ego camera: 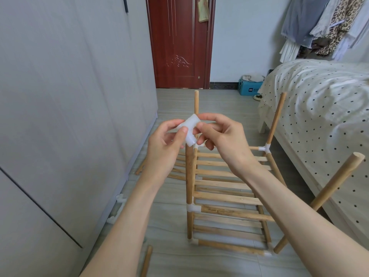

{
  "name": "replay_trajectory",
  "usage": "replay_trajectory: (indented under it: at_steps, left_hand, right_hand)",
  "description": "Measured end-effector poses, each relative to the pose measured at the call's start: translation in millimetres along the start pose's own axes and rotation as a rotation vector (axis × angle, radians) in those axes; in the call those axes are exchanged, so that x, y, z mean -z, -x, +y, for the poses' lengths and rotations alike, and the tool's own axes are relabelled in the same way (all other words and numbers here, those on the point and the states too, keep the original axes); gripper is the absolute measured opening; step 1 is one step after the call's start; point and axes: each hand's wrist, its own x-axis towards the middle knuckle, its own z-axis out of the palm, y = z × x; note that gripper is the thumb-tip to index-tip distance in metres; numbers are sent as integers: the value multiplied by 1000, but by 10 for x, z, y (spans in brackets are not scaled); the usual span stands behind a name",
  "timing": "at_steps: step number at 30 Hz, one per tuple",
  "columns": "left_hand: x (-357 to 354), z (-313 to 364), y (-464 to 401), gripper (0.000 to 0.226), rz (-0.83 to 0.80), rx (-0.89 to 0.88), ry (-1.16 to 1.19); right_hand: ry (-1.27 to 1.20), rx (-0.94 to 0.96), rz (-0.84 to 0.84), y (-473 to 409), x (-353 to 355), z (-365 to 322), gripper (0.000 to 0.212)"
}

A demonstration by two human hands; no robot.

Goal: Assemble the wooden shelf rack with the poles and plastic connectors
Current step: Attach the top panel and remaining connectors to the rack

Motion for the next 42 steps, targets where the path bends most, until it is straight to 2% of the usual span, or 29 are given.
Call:
replay_trajectory:
  at_steps: [3, 8, 13, 16, 18, 21, 24, 29, 32, 35, 42]
  left_hand:
    - [3, 7, 2, 12, 16, 14, 44]
    - [13, 20, -8, 25, 19, 69, 133]
    - [-16, 50, -13, 16, 49, 166, 230]
    - [-24, 24, -10, 20, 10, 203, 92]
    - [-28, 2, -2, 24, 2, 161, -92]
    - [-24, -20, 7, 28, -22, 106, -280]
    - [-15, -29, 9, 25, -65, 91, -303]
    - [12, -37, 13, 21, -111, 64, -316]
    - [12, -69, 7, 20, -129, 38, -369]
    - [11, -113, -6, 22, -75, 33, -369]
    - [4, -197, -16, 19, -1, 76, -310]
  right_hand:
    - [-21, -5, 8, -12, 3, -12, 16]
    - [19, 6, -43, 8, 8, -12, 14]
    - [97, 68, -112, 18, 10, -10, 20]
    - [200, 66, -31, -7, 22, 10, 15]
    - [136, -3, 19, -25, 29, 14, 4]
    - [-18, -180, 73, -58, 49, 26, 16]
    - [-70, -317, 89, -68, 40, 45, 23]
    - [-119, -400, 135, -99, 4, 72, 34]
    - [-115, -398, 148, -129, -4, 73, 28]
    - [-130, -357, 121, -144, -11, 79, 21]
    - [-58, -270, 49, -147, -3, 126, 25]
